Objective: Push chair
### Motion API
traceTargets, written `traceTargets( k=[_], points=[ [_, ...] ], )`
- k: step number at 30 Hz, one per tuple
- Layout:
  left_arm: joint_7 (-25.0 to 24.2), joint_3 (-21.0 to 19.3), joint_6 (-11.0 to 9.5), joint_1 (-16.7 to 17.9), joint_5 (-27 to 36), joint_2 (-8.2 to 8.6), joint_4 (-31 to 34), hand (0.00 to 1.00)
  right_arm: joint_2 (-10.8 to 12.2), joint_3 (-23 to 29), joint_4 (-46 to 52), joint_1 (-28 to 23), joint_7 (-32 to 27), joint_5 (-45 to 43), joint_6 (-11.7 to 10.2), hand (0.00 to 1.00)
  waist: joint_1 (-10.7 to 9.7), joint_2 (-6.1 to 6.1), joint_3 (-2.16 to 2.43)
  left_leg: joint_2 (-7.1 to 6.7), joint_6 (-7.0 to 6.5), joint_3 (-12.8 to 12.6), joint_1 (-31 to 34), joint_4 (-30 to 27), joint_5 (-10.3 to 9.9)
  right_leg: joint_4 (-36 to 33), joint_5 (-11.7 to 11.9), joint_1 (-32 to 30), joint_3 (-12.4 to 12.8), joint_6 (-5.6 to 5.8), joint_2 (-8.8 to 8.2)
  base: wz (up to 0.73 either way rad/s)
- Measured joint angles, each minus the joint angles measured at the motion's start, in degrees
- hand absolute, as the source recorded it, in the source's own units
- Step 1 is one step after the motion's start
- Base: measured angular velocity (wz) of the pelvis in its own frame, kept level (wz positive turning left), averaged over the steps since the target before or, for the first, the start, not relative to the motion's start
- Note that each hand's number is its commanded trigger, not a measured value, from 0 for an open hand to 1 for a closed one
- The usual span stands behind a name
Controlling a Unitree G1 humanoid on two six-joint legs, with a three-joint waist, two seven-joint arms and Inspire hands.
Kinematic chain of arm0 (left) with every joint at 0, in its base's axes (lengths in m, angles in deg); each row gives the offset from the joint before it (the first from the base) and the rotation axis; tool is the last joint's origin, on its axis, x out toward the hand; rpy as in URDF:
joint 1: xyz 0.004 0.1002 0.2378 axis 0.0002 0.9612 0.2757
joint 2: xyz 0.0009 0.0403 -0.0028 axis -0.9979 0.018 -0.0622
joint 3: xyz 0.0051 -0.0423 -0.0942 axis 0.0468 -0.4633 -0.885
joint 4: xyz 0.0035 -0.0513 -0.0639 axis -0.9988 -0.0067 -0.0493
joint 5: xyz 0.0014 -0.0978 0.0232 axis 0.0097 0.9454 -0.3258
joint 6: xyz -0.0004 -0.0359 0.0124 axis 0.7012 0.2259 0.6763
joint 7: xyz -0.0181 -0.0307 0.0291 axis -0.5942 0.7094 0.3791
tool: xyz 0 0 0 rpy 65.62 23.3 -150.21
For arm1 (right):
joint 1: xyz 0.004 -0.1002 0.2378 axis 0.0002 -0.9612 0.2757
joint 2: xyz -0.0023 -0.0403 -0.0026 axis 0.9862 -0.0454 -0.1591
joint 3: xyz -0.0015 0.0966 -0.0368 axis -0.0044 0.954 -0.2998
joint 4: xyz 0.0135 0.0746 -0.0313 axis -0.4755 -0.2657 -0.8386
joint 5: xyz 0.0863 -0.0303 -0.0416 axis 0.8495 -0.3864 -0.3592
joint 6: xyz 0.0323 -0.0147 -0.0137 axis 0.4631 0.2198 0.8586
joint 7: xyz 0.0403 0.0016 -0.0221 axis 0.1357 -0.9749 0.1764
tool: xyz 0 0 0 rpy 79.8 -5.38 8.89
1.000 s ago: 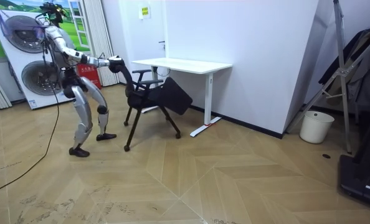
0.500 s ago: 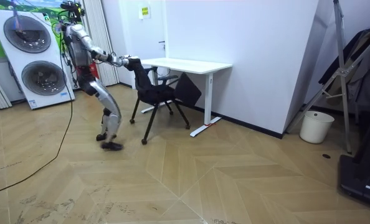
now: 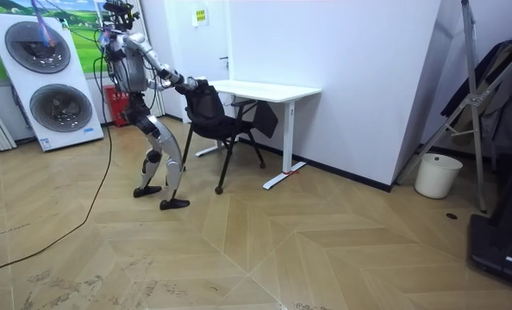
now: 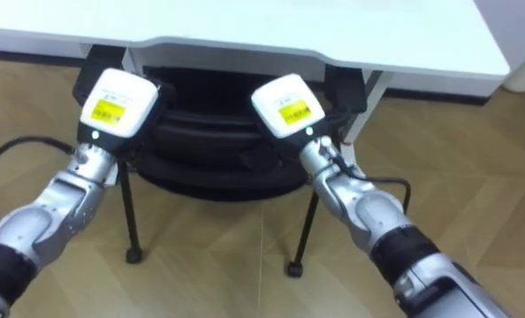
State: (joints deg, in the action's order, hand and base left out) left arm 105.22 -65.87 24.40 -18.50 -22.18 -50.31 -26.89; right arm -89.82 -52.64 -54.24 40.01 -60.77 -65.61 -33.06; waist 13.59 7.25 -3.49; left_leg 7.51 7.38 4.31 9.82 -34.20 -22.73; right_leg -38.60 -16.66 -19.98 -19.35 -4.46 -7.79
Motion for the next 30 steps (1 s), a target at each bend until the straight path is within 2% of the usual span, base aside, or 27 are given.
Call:
traceTargets(
  k=[4, 6, 8, 10, 11, 12, 13, 14, 15, 17, 18, 19, 20, 21, 22, 23, 25, 28, 29, 30],
  points=[
    [-0.72, 0.39, 1.70, 1.05, -0.08, -0.80, 2.80, 1.00, 0.29, 0.07, 0.05, -0.07, 0.39, 0.15, -0.35, 1.00, 0.00, 1.00, 0.22, 0.17, 0.00, -0.53, -0.58, 0.55, 0.00, 0.12, -0.23, 0.32, 0.14, 0.20, 0.45, 0.00],
    [-1.52, 0.58, 2.01, 1.15, -0.08, -0.81, 2.83, 1.00, 0.89, 0.17, -0.46, -0.20, 0.91, 0.12, -0.25, 1.00, -0.32, 1.01, 0.20, 0.34, 0.00, -0.61, -0.91, -0.40, 0.00, -0.03, -0.81, 1.19, 0.00, 0.45, 0.51, 0.02],
    [-1.60, 0.54, 2.14, 1.53, -0.07, -1.27, 2.78, 1.00, 1.42, 0.20, -0.30, -0.33, 1.87, -0.03, -0.03, 1.00, -0.29, 0.82, 0.23, 1.09, -0.01, -1.25, -0.22, -3.75, -0.01, -0.29, -1.90, 1.87, -0.03, 0.38, 1.03, -0.03],
    [-1.69, 0.52, 2.16, 1.81, -0.01, -1.21, 2.74, 1.00, 1.51, 0.20, 0.20, -0.99, 2.55, -0.05, -0.07, 1.00, -0.61, -0.55, 0.35, 2.19, -0.14, -0.61, 1.67, -9.96, 0.06, -1.04, -2.99, 3.24, -0.88, 0.40, 1.46, 0.06],
    [-1.73, 0.61, 2.14, 1.95, 0.04, -1.14, 2.64, 1.00, 1.50, 0.22, 0.36, -1.37, 2.60, -0.06, -0.07, 1.00, -0.71, -0.85, 0.29, 2.22, -0.14, -0.30, 1.74, -11.15, 0.06, -1.42, -3.18, 3.66, -1.04, 0.31, 1.47, 0.19],
    [-1.91, 0.82, 2.15, 2.45, 0.18, -0.82, 2.50, 1.00, 1.46, 0.33, 0.74, -2.25, 2.72, -0.20, -0.04, 1.00, -1.12, -1.79, 0.29, 2.31, -0.17, 0.81, 1.73, -13.15, 0.08, -1.66, -3.72, 5.02, -1.56, 0.46, 1.67, 0.15],
    [-2.11, 0.87, 2.13, 3.42, 0.20, -0.60, 2.77, 1.00, 1.29, 0.32, 1.38, -3.25, 3.15, -0.39, -0.09, 1.00, -1.23, -2.35, 0.67, 2.40, -0.50, 1.00, 1.63, -14.45, 0.27, -1.80, -4.18, 5.89, -1.69, 0.50, 1.78, 0.14],
    [-2.08, 0.87, 2.06, 3.86, 0.20, -0.60, 2.95, 1.00, 1.20, 0.32, 1.71, -3.67, 3.29, -0.50, -0.14, 1.00, -1.25, -2.43, 0.76, 2.39, -0.96, 0.86, 1.66, -15.00, 0.55, -1.89, -4.32, 6.17, -1.62, 0.46, 1.73, 0.05],
    [-1.89, 0.82, 2.06, 4.42, 0.21, -0.60, 3.16, 1.00, 1.07, 0.34, 2.05, -4.04, 3.46, -0.68, -0.41, 1.00, -1.44, -2.49, 0.78, 2.05, -1.81, 0.84, 1.70, -15.71, 1.11, -1.96, -4.45, 6.56, -1.47, 0.48, 1.52, 0.04],
    [-1.88, 0.81, 1.93, 4.75, 0.22, -0.14, 2.83, 1.00, 0.70, 0.32, 2.34, -4.36, 3.56, -0.81, -0.62, 1.00, -1.63, -2.47, 0.75, 0.85, -2.29, 1.09, 1.89, -16.11, 2.00, -2.05, -4.49, 6.86, -1.12, 0.61, 0.54, 0.08],
    [-1.88, 0.78, 1.93, 4.95, 0.21, 0.40, 2.58, 1.00, 0.51, 0.32, 2.30, -4.41, 3.67, -0.93, -1.04, 1.00, -1.76, -1.82, 0.47, -0.96, -2.42, 2.29, 2.50, -14.95, 1.56, -2.03, -4.39, 6.87, -0.86, 1.00, -0.62, 0.08],
    [-1.89, 0.81, 1.84, 5.06, 0.21, 1.14, 2.53, 1.00, 0.13, 0.33, 2.33, -4.43, 3.66, -0.92, -1.51, 1.00, -2.31, -1.90, 0.29, -2.40, -2.45, 2.49, 3.79, -11.53, 1.51, -1.85, -4.05, 6.80, -0.49, 1.61, -1.54, 0.03],
    [-1.88, 0.84, 1.81, 5.23, 0.21, 1.50, 2.51, 1.00, -0.22, 0.32, 2.33, -4.52, 3.67, -0.97, -1.69, 1.00, -2.40, -2.42, 0.46, -2.63, -2.23, 2.10, 4.58, -9.23, 1.66, -1.63, -3.80, 6.82, -0.31, 1.93, -1.64, -0.15],
    [-2.03, 1.04, 1.80, 5.61, 0.18, 2.06, 2.73, 1.00, -1.47, 0.35, 2.38, -4.74, 3.63, -0.95, -2.33, 1.00, -2.19, -3.19, 0.55, -3.40, -2.63, 0.84, 5.78, -5.30, 2.89, -1.58, -3.42, 6.67, 0.68, 2.70, -1.55, -0.46],
    [-1.83, 1.08, 1.87, 6.39, 0.19, 1.92, 3.11, 1.00, -1.55, 0.20, 2.45, -4.95, 3.75, -1.44, -2.41, 0.62, -1.63, -3.10, 1.23, -3.65, -3.18, -1.37, 5.43, -4.09, 3.08, -1.23, -2.86, 5.74, 2.29, 3.68, -1.54, -0.46],
    [-1.56, 1.07, 1.87, 6.39, 0.19, 1.82, 3.11, 1.00, -1.64, 0.23, 2.77, -4.97, 3.74, -1.57, -2.42, 0.00, -1.66, -2.81, 1.25, -4.15, -3.56, -1.83, 5.43, -3.26, 3.34, -0.91, -2.52, 5.25, 2.78, 4.16, -1.62, -0.43],
    [-0.97, 0.74, 1.86, 6.46, 0.23, 1.54, 3.56, 1.00, -1.84, 0.80, 4.18, -5.25, 3.73, -2.53, -2.32, 0.00, -1.92, -2.68, 1.24, -4.88, -4.69, -3.38, 5.45, -0.81, 4.84, 1.58, 0.01, 4.28, 3.67, 4.67, -1.83, -0.21],
    [-0.98, 0.96, 2.00, 6.78, 0.21, 1.67, 4.06, 1.00, -2.14, 1.38, 5.77, -5.95, 5.25, -2.72, -1.70, 0.00, -2.49, -2.62, 1.33, -5.53, -5.62, -4.17, 4.74, 1.21, 5.71, 4.28, 1.79, 4.83, 4.26, 5.50, -2.02, -0.10],
    [-1.07, 1.09, 2.07, 6.79, 0.21, 1.67, 4.05, 0.45, -2.13, 1.46, 6.14, -6.03, 6.08, -2.69, -1.47, 0.00, -2.64, -2.64, 1.34, -5.62, -5.76, -4.17, 4.49, 1.62, 5.86, 4.96, 2.08, 5.19, 4.22, 5.67, -2.02, -0.04],
    [-1.45, 1.25, 2.17, 6.79, 0.21, 1.77, 4.05, 0.00, -2.09, 1.90, 6.83, -6.09, 7.91, -2.64, -1.25, 0.00, -2.85, -2.65, 1.37, -5.76, -6.03, -4.19, 3.91, 2.40, 6.12, 6.16, 2.67, 5.99, 4.20, 5.94, -1.96, 0.00]
  ],
)
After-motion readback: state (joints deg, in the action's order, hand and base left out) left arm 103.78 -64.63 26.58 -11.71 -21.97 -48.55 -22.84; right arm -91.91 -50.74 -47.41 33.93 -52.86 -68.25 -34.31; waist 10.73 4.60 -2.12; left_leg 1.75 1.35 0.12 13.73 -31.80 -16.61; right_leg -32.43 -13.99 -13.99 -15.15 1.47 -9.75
